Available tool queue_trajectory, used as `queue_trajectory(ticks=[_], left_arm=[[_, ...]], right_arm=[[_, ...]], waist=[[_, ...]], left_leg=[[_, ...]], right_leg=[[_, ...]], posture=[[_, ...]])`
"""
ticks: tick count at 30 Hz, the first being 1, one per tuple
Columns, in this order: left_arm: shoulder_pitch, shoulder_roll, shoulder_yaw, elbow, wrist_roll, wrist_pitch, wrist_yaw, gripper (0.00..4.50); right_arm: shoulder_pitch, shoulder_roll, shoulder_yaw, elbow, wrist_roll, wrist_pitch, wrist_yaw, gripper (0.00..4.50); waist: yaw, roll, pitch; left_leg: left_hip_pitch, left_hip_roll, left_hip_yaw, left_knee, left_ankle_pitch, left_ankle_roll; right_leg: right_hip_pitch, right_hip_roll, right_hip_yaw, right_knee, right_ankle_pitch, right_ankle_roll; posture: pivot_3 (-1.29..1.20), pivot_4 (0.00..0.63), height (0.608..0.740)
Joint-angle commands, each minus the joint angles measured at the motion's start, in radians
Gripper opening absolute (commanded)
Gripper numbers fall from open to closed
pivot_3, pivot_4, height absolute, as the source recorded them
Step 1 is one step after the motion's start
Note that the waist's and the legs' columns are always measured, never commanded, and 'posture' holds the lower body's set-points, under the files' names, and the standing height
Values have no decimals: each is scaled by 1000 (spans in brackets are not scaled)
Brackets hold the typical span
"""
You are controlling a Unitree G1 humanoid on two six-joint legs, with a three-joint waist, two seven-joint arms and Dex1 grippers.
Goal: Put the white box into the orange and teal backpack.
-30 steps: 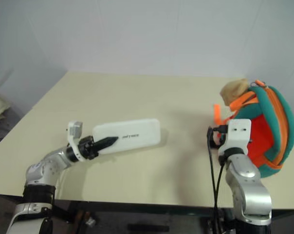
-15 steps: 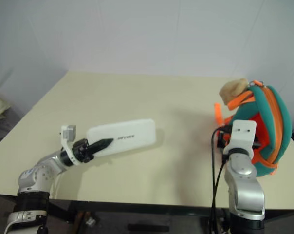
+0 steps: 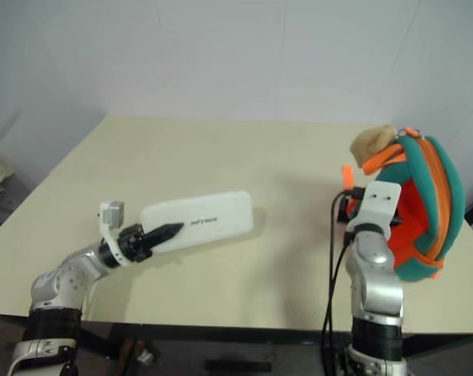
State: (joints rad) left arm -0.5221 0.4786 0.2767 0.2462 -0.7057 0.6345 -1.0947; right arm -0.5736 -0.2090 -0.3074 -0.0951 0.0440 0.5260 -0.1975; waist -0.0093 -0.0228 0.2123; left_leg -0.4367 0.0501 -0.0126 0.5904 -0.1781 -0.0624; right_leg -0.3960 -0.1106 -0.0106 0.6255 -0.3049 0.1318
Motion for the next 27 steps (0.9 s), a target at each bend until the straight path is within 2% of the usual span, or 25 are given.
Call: queue_trajectory(ticks=[1,3,6,11,14,20,23,27], left_arm=[[-9,-6,8,-42,-31,-8,-3,1266],[-11,-10,6,-41,-30,-11,-3,1266],[-16,-8,10,-41,-30,-13,0,1266],[-6,20,29,-40,-25,-23,-2,1266],[-1,36,38,-39,-25,-28,-1,1266],[-7,74,50,-19,-14,-46,-13,1266],[-19,119,71,24,-2,-70,-23,1266],[-27,161,95,80,5,-104,-24,1266]], right_arm=[[-63,-26,-11,118,-23,-160,-23,4321],[-101,-26,-19,211,-14,-236,-27,3897],[-142,-26,-28,299,-1,-313,-32,2837],[-148,-35,-8,325,8,-355,7,1078],[-144,-26,0,311,51,-371,78,138],[-151,-13,40,237,200,-323,296,45],[-162,-23,97,136,339,-192,474,45],[-196,-31,115,41,503,2,577,45]], waist=[[-3,0,0],[-6,0,0],[-12,0,0],[-19,0,0],[-22,0,0],[-23,0,0],[-25,0,0],[-28,1,1]], left_leg=[[0,0,0,0,0,0],[0,0,0,0,0,0],[0,0,0,-1,0,0],[0,0,0,-1,0,0],[0,0,0,-1,0,0],[1,0,0,-1,1,-1],[1,1,0,-2,1,-1],[1,2,0,-2,1,-1]], right_leg=[[0,0,0,0,0,0],[0,0,0,0,0,0],[0,0,0,0,0,0],[0,0,0,0,0,0],[0,0,0,1,0,1],[0,0,0,1,0,1],[0,0,0,1,0,1],[-1,2,0,1,0,1]], posture=[[0,150,740],[0,150,740],[0,150,740],[0,150,740],[0,150,740],[0,150,740],[0,150,740],[0,150,740]])
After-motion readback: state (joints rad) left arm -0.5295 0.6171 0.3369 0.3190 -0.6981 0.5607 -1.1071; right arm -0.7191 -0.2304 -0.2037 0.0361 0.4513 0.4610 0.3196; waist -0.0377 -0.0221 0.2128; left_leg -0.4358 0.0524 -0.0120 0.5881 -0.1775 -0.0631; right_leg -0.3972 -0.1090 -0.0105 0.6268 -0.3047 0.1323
